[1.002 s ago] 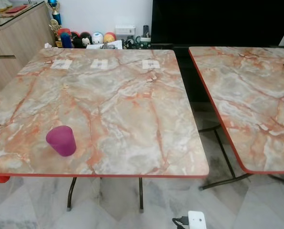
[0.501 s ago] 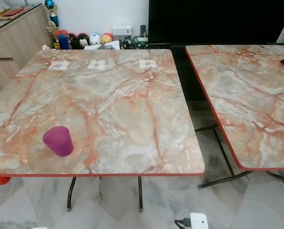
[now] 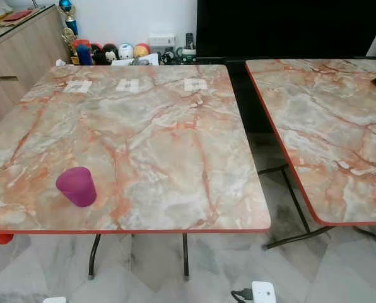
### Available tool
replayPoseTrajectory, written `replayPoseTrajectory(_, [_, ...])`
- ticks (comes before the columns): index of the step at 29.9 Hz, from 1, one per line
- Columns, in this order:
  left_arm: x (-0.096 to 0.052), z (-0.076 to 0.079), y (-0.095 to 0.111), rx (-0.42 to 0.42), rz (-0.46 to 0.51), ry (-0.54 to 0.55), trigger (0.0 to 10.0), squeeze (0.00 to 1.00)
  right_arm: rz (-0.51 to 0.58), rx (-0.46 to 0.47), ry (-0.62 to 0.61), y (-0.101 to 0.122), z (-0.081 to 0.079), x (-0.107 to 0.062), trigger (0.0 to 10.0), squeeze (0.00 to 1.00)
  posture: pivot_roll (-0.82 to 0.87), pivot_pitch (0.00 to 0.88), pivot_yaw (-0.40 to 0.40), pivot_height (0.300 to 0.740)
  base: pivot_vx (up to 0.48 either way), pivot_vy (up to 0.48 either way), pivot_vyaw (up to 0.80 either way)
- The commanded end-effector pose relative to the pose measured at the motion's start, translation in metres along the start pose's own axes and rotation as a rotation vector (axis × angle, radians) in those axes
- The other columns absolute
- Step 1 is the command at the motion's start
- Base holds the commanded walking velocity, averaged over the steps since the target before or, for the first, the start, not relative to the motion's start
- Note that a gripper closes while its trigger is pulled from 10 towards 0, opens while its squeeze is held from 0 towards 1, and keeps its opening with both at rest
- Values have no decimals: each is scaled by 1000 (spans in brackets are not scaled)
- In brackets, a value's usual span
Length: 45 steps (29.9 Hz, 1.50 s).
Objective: Setting the table
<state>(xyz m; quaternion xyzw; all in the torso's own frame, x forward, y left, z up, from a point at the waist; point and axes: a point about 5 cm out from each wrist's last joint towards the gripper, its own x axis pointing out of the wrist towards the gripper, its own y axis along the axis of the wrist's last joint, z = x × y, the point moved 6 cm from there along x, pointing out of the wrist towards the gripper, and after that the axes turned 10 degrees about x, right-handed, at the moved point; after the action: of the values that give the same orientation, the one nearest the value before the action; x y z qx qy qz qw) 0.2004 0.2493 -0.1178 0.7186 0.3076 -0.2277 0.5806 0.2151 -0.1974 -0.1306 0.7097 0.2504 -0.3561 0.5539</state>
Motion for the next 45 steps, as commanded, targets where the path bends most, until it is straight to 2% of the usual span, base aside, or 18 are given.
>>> replayPoseTrajectory(1, [-1, -1, -3, -13, -8, 4, 10000, 0, -18, -4, -5, -5, 2, -1, 10000, 0, 29, 96, 4, 740, 0, 0, 0])
replayPoseTrajectory(35, [-4, 1, -8, -14, -13, -2, 10000, 0, -23, -17, -2, -6, 2, -1, 10000, 0, 28, 92, 11, 740, -8, 0, 0])
replayPoseTrajectory(45, [-1, -1, -1, 0, 3, -3, 10000, 0, -19, -13, 0, -6, 0, -1, 10000, 0, 24, 85, 15, 740, -101, 0, 0])
